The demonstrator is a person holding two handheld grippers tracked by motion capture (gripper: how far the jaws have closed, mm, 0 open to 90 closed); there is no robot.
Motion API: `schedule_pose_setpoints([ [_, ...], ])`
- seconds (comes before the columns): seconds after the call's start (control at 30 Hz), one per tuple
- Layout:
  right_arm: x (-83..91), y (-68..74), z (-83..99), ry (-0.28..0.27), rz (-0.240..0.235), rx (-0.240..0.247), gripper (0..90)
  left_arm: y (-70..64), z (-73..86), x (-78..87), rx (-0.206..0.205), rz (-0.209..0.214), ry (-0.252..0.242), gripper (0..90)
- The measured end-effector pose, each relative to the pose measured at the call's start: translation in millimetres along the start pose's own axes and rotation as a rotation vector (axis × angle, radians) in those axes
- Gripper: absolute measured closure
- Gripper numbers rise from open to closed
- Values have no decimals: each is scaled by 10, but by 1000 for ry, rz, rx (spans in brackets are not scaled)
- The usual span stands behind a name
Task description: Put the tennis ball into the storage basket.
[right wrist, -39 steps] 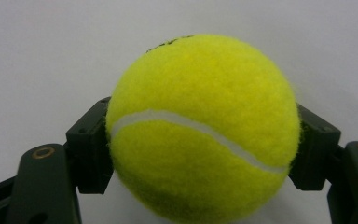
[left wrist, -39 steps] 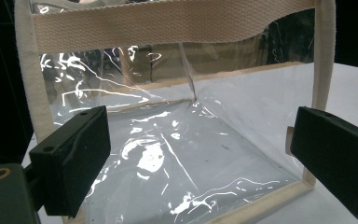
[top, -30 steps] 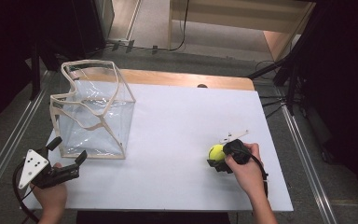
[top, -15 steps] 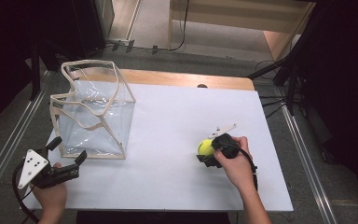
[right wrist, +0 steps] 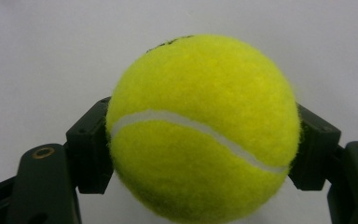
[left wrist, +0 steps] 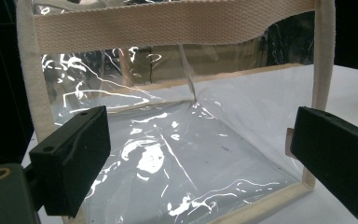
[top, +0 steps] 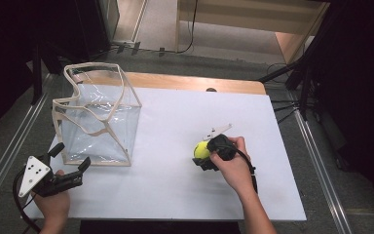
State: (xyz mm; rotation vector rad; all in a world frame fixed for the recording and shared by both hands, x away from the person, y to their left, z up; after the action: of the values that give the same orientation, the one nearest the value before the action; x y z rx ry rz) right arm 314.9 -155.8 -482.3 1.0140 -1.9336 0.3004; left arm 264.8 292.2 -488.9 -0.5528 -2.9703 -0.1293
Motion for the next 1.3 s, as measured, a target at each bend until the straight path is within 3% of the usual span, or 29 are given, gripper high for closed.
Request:
schedule_pose_setpoints([
  [0.77, -310, 289, -490, 13, -63, 101, 227, 10, -3, 5, 11, 6, -6, 54],
  [1.3, -413, 375, -738, 14, -86, 141, 228, 14, -4, 5, 13, 4, -5, 54],
])
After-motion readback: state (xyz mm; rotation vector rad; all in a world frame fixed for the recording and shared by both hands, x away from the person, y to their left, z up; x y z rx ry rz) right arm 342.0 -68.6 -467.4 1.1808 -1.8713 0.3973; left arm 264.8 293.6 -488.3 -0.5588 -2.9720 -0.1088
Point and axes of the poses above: each handheld gripper's, and its own axes: x roughly backward along the jaws, z roughly out of its underside, y roughly to its left, the point moved 3 cm from there along -x, roughly forward along the jaws, and after that the axes turned 8 degrees about -z, right-handed, at the moved point
